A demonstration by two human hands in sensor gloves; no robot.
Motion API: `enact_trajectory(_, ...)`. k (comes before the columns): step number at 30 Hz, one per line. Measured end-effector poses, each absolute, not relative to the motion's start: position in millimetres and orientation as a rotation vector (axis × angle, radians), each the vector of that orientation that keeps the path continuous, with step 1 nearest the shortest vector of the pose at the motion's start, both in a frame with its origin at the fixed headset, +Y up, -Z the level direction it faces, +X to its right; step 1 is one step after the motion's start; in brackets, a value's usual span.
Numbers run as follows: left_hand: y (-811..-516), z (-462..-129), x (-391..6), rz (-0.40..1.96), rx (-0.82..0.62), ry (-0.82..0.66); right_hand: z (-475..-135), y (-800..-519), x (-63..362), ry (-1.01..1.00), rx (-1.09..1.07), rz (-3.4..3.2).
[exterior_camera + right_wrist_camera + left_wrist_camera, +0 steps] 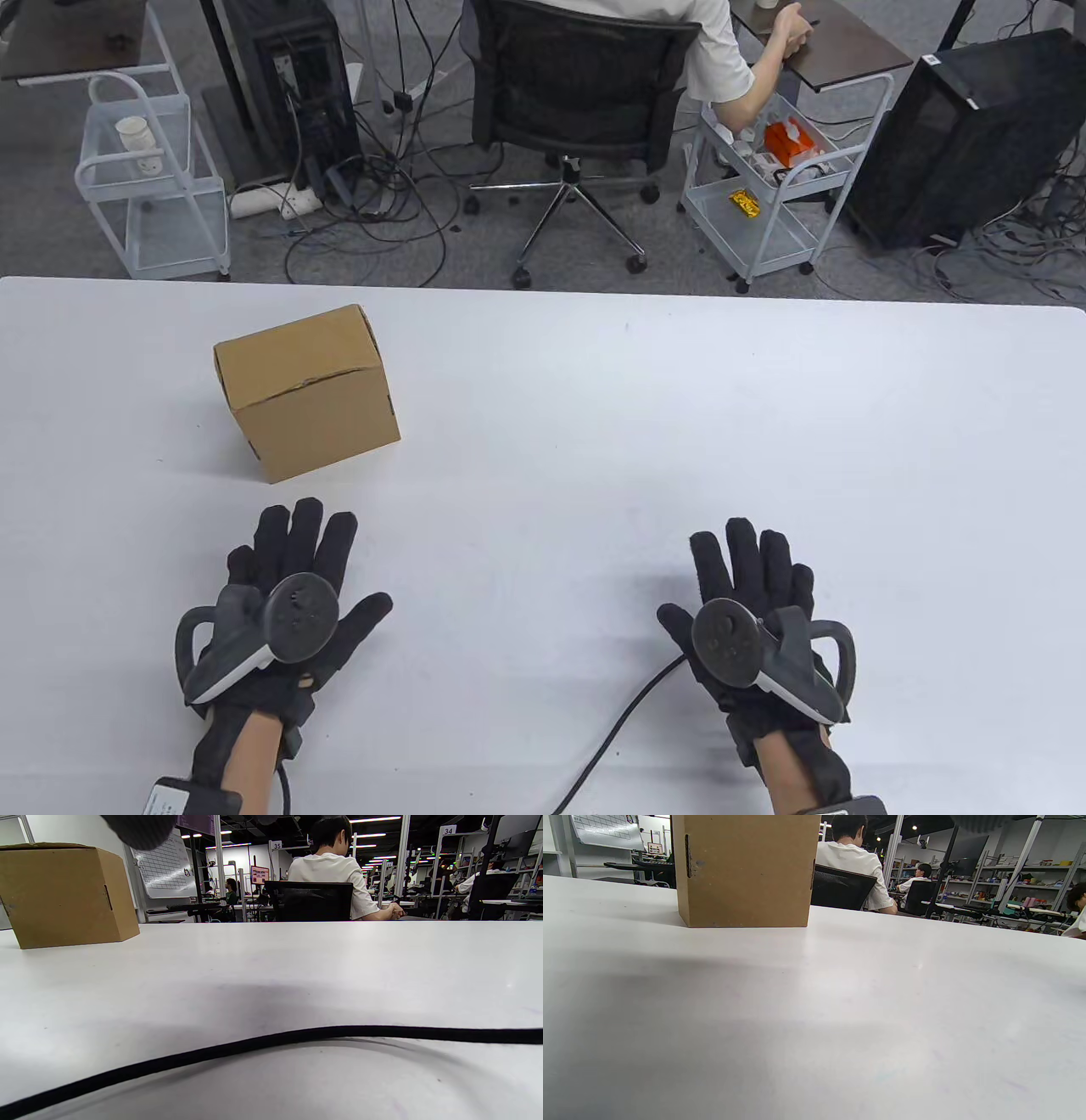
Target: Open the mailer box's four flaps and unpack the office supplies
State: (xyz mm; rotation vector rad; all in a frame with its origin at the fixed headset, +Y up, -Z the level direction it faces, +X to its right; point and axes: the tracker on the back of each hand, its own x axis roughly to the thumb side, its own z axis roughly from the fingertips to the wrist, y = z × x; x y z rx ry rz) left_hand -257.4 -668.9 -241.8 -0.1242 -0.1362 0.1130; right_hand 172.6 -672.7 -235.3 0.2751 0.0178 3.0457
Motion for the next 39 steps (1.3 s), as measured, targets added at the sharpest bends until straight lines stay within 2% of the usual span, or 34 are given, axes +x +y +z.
enact_trajectory(11,-649,-257,-267,0.126,-0.105,-0.128,-235,-672,175,0.017,0.258,3.024)
enact_trajectory(22,-594,-328,-295,0.033,-0.143,-0.059,-236,-672,179,0.015,0.208,3.023)
enact_trajectory(26,-579,-359,-306,0.000,-0.032,-0.093,-238,-675,181,0.039,0.191,3.040)
enact_trajectory(34,-573,-423,-319,0.017,-0.197,-0.074,-241,-678,191,0.057,0.119,3.034)
enact_trajectory(39,-580,-449,-325,0.001,-0.280,-0.088,-242,-680,195,0.059,0.100,3.028)
